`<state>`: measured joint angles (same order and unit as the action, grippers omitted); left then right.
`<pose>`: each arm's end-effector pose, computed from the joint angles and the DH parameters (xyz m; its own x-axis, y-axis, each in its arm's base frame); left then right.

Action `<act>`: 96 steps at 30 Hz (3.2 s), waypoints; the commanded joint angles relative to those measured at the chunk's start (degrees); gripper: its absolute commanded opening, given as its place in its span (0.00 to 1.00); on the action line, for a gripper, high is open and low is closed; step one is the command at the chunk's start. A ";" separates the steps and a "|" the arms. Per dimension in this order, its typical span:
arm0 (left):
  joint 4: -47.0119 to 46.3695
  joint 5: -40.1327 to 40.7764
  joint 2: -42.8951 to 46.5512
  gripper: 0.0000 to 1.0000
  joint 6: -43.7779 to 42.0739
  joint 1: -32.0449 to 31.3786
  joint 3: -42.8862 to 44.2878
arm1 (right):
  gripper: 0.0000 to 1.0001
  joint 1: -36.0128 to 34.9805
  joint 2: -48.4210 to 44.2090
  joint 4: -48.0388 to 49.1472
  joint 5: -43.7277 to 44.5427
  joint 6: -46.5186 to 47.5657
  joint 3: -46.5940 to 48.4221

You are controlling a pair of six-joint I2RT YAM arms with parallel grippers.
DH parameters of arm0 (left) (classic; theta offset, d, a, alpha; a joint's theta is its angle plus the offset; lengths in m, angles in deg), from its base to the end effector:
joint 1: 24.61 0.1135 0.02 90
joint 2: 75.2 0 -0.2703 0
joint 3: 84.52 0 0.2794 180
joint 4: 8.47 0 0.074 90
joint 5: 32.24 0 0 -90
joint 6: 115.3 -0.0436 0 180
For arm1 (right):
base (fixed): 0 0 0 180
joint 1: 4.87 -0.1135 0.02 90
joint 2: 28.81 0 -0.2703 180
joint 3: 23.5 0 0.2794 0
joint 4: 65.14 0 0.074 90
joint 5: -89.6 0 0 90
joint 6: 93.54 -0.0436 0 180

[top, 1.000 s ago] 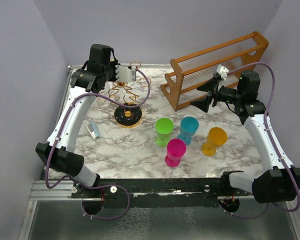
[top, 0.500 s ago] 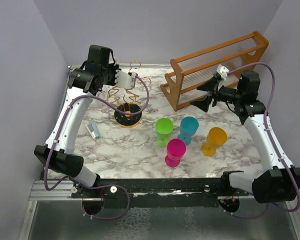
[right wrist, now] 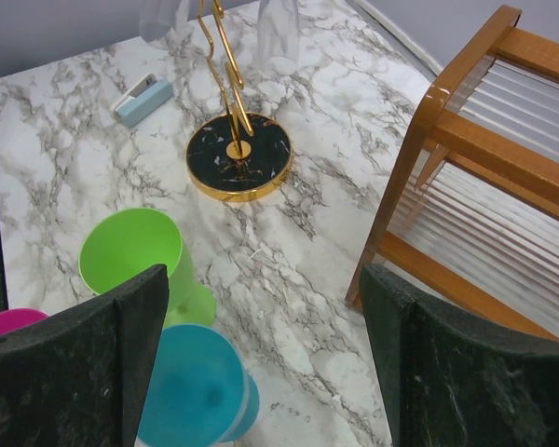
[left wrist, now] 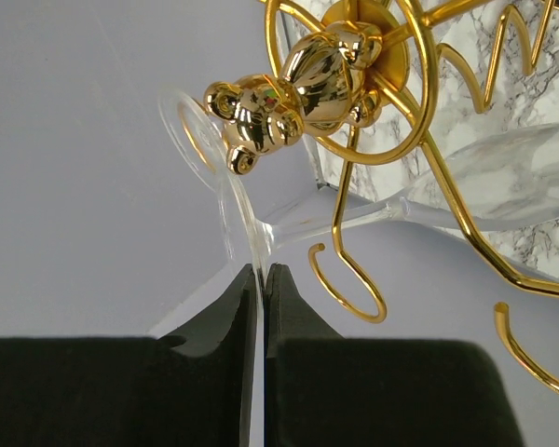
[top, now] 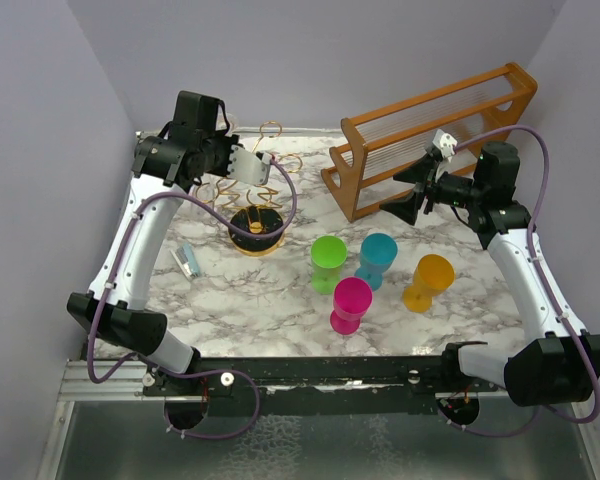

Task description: Place the wine glass upside down on the wine glass rack

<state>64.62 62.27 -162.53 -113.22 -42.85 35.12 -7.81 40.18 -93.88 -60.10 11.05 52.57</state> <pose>0.3169 -0.1008 0.4561 0.2328 0.9722 0.0238 0.6292 -0.1693 0.7586 0.2873 0.0524 0.3648 -0.1483 -0.1349 -0.9797 -0.8934 0.4430 0.0743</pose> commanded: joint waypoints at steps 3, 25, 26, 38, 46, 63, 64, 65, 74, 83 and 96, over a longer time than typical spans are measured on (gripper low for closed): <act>1.17 0.49 2.57 0.00 -0.30 -0.35 1.98 | 0.83 0.14 -0.44 1.57 -0.85 -0.58 -0.27; -1.11 13.28 4.30 0.00 5.85 -0.39 -4.29 | 0.83 0.17 -0.26 1.56 -0.52 -0.53 -0.32; -1.52 14.18 4.35 0.00 6.48 -0.36 -5.00 | 0.83 0.20 -0.20 1.54 -0.48 -0.53 -0.31; -1.67 16.20 5.02 0.00 9.13 -0.33 -7.84 | 0.83 0.22 -0.09 1.75 -0.26 -0.44 -0.49; -1.35 16.05 5.81 0.19 9.85 -0.34 -8.70 | 0.83 0.22 -0.07 1.70 -0.24 -0.44 -0.49; 1.45 15.54 7.21 0.37 10.26 -0.35 -7.49 | 0.83 0.22 -0.17 2.06 0.02 -0.47 -0.75; 1.57 15.60 7.33 0.38 10.26 -0.37 -7.34 | 0.83 0.22 -0.17 2.09 0.02 -0.44 -0.79; 1.81 15.55 7.36 0.38 10.29 -0.32 -7.19 | 0.83 0.22 -0.17 2.10 0.02 -0.46 -0.83; 2.88 12.88 8.77 0.46 13.92 -0.33 -5.32 | 0.83 0.22 -0.18 -1.43 4.49 2.69 2.06; -4.60 10.74 11.75 0.58 28.62 -0.35 -5.81 | 0.85 0.22 1.01 -20.28 17.26 16.89 14.10; -22.58 16.57 14.85 0.99 57.86 -0.31 -8.52 | 0.86 0.17 -6.07 -36.02 26.74 24.90 11.24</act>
<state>49.32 76.00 -149.66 -68.17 -43.00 27.71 -7.81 37.28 -123.28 -37.96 33.50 63.98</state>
